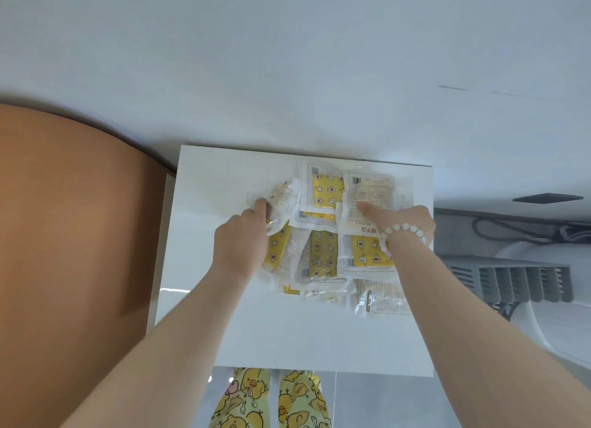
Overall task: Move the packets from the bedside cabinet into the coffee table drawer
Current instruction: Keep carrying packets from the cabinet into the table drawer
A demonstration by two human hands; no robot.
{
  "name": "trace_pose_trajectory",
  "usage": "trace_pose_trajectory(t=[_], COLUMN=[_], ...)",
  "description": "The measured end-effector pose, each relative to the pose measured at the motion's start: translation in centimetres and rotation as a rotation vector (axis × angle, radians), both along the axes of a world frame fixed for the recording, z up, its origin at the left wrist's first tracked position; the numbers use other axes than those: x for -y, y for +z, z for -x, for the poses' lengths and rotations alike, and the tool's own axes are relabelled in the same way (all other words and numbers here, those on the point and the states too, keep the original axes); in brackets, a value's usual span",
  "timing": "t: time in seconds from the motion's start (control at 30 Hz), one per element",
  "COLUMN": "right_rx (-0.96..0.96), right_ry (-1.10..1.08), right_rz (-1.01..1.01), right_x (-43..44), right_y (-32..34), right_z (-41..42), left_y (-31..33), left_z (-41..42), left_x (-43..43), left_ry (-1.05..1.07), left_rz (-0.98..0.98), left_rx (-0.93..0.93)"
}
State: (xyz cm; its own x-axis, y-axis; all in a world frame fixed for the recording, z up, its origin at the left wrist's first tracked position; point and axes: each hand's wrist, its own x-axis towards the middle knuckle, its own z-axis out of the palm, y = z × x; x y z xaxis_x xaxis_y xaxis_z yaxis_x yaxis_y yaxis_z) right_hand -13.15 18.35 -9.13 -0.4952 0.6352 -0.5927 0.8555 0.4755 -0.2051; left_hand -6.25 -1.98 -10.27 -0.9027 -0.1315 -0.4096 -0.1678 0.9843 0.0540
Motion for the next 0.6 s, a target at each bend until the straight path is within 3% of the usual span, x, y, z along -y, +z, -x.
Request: trace_pose_trajectory(t=[0.37,0.6], right_rx=[-0.238,-0.106], right_ry=[0.019,-0.011], right_rz=[-0.055,0.011], right_x=[-0.1,-0.1], right_y=[0.6,1.0], right_z=[-3.1,-4.3], left_y=[0.6,1.3], left_z=[-0.5,-2.3], left_x=[0.1,-0.1], left_ry=[0.149,0.18], left_rz=[-0.157,-0.165], left_rx=[0.018,0.055])
